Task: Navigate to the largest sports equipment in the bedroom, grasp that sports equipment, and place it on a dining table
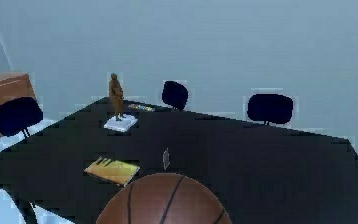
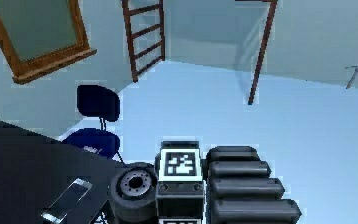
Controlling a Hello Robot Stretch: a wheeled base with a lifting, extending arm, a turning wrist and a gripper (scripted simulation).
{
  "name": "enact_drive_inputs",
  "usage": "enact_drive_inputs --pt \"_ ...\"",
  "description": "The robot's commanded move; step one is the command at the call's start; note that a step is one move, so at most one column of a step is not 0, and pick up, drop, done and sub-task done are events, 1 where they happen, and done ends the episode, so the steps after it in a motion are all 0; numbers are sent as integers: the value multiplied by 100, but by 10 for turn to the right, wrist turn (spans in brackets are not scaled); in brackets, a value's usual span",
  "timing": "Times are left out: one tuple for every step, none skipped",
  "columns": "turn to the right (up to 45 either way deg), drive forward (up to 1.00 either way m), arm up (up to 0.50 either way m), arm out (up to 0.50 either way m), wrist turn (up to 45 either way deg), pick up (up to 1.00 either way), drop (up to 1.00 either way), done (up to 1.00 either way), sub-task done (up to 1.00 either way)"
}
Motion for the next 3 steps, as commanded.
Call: enact_drive_inputs --pt "-450 0 0 0 0 0 0 0 0" --pt "-450 0 0 0 0 0 0 0 0" --pt "-120 0 0 0 0 0 0 0 0"
